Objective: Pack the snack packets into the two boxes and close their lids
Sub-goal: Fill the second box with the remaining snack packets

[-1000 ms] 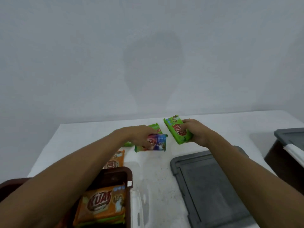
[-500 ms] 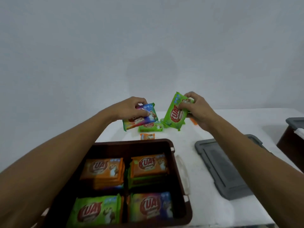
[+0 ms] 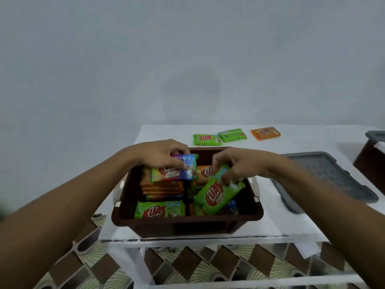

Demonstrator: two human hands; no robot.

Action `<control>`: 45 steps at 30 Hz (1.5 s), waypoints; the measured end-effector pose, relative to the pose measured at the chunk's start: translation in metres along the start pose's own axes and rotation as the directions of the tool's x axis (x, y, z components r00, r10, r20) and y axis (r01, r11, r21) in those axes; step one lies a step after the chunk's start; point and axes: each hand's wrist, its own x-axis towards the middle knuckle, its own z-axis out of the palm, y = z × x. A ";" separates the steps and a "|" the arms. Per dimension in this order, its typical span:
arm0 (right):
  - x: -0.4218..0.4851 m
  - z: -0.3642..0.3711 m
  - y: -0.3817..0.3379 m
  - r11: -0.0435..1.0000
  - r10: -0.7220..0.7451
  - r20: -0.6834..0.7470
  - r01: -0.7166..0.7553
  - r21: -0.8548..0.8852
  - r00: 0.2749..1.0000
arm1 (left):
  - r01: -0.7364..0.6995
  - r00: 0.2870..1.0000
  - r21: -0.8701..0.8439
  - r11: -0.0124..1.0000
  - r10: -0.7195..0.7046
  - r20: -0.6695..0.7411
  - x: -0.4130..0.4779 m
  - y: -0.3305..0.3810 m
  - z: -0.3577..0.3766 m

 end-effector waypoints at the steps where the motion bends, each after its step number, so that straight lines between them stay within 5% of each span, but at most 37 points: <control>1: 0.000 0.005 -0.002 0.996 0.025 0.037 -0.022 -0.082 0.999 | -0.003 0.998 -0.012 1.000 0.003 0.056 -0.005 0.000 0.005; 5: 0.003 0.022 -0.011 0.834 0.089 0.079 -0.031 -0.551 0.993 | 0.008 0.970 0.162 0.987 -0.047 0.240 -0.018 -0.009 0.031; 11: 0.000 0.046 -0.010 0.661 0.144 0.158 0.024 -0.750 0.977 | -0.032 0.984 0.315 0.948 -0.026 0.178 -0.036 -0.021 0.053; 18: -0.012 0.052 -0.011 0.664 0.058 0.103 0.039 -0.747 0.993 | -0.044 0.986 0.406 0.913 -0.025 0.165 -0.041 -0.013 0.055; 39: -0.017 0.025 0.010 0.662 0.273 0.173 -0.055 -0.747 0.946 | -0.069 0.992 0.388 0.919 0.021 0.128 -0.025 0.013 0.069; 42: -0.013 0.024 0.009 0.687 0.187 0.123 -0.040 -0.725 0.975 | -0.127 0.991 0.478 0.869 0.133 0.021 -0.018 0.013 0.064; 45: -0.003 0.019 0.011 0.727 -0.012 -0.094 -0.055 -0.684 0.996 | -0.134 0.981 0.626 0.768 0.193 -0.026 -0.004 0.016 0.056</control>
